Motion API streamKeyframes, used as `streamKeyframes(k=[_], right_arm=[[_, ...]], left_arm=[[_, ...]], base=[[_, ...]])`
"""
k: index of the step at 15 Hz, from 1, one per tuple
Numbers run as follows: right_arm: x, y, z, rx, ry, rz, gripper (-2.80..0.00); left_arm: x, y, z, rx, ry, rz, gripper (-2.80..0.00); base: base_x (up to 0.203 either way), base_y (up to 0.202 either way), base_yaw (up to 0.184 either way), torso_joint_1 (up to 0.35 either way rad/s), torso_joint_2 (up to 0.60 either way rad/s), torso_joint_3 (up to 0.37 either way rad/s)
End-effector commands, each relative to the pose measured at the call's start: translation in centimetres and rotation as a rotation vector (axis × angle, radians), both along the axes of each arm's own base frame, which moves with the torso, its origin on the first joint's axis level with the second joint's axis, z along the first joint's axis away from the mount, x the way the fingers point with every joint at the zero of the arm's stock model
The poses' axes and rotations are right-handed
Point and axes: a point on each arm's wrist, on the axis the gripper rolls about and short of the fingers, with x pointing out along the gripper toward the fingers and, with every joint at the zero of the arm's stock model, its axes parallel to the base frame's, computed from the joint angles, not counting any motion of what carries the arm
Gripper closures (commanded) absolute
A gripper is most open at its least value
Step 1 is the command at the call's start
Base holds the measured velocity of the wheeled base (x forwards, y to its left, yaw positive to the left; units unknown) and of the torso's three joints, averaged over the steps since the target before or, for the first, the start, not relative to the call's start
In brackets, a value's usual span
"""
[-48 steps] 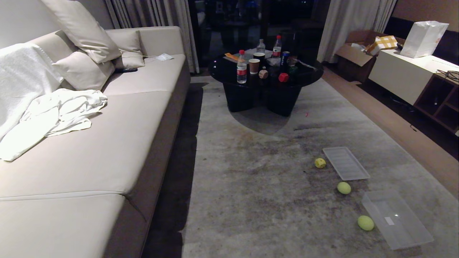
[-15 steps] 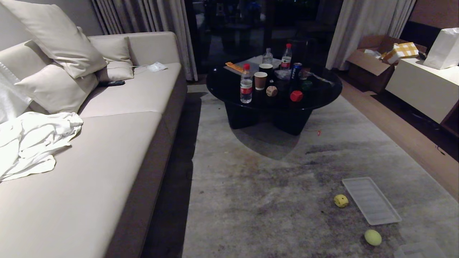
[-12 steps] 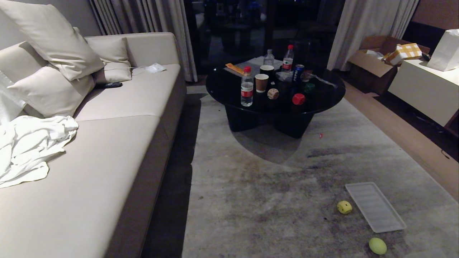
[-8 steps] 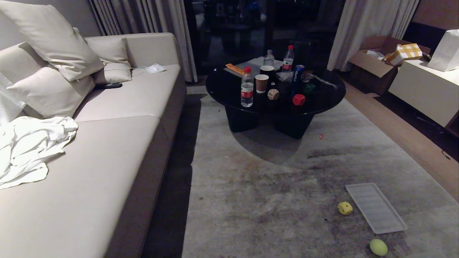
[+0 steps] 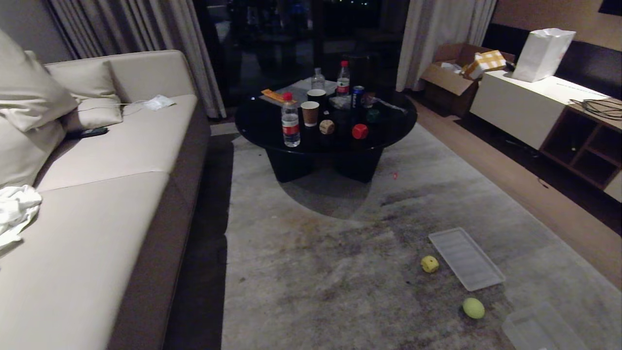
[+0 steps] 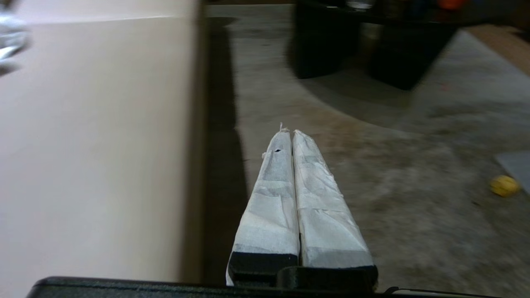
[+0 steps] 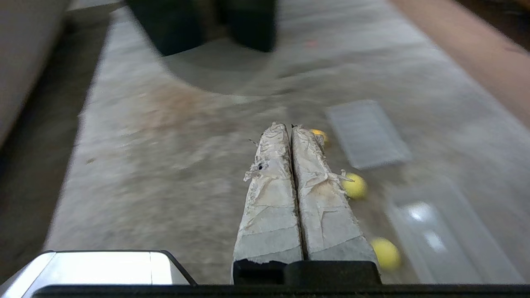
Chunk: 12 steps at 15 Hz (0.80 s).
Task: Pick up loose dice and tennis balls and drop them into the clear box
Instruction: Find toys out of the box
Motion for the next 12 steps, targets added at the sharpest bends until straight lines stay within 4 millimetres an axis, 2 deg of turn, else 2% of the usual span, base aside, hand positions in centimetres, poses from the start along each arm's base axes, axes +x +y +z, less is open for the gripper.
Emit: streamKeyframes(k=[1,12], right_arm=[[0.01,0.00,-0.01,0.000,0.003,0.001,0.00],[0.01,0.00,0.00,-0.001,0.002,0.001,0.00]], left_arm=[[0.02,0.00,-0.04,-0.001,0.003,0.000,0.00],[0.02,0.00,-0.04,0.004,0.003,-0.001,0.00]], base=[[-0.002,0.010,-0.162,0.006,0.00,0.001],[0.000,0.010,-0.161,0.001,0.00,0.004]])
